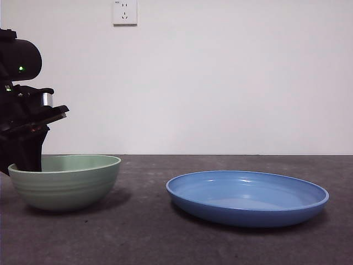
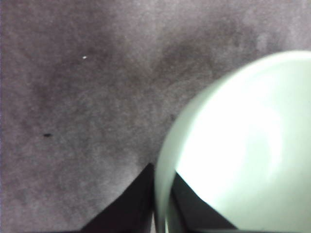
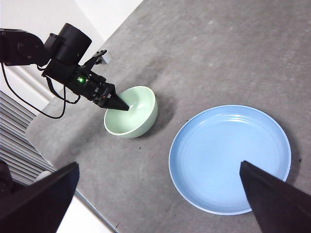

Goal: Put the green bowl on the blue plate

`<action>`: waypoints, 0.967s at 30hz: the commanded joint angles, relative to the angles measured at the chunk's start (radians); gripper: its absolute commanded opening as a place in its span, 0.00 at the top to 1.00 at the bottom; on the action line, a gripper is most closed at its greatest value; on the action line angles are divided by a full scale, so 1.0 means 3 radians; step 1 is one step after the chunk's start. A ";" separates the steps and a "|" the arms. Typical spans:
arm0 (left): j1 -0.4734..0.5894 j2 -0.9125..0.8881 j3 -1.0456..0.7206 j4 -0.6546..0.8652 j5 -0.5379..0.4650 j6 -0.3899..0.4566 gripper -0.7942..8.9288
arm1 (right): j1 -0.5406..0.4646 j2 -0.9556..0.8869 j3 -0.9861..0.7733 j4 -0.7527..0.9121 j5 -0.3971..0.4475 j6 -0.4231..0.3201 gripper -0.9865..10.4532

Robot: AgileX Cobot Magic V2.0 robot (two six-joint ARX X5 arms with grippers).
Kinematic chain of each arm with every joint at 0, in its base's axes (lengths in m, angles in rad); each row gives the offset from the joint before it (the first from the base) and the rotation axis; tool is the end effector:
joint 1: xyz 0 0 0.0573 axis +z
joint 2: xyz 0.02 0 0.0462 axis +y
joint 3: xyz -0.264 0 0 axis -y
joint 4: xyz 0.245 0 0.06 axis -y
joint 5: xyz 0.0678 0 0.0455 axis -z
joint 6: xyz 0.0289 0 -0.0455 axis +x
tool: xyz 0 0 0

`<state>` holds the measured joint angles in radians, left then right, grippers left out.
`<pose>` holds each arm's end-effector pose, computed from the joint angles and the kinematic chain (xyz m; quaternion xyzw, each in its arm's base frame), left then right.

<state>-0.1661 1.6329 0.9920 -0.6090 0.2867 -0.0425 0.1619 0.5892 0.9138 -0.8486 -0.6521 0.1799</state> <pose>0.2933 -0.0575 0.1780 -0.0520 0.5877 -0.1696 0.7894 0.0881 0.0322 0.3398 0.1423 0.2846 0.3582 0.8777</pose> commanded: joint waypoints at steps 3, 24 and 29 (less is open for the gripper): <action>-0.0009 -0.0078 0.0075 -0.0005 0.0006 0.0000 0.90 | 0.0008 0.0011 0.0058 0.0029 -0.0006 -0.0015 0.38; -0.0767 -0.0062 0.1511 -0.0835 0.0006 -0.0526 0.90 | 0.0008 0.0011 0.0058 0.0032 -0.0005 -0.0015 0.38; -0.1115 0.0122 0.1871 -0.0846 0.0005 -0.0566 0.90 | 0.0008 0.0011 0.0058 0.0032 -0.0005 -0.0015 0.38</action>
<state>-0.4889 1.6398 1.5269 -0.8650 0.2859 -0.1982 0.1619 0.5892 0.9138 -0.8486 -0.6518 0.1795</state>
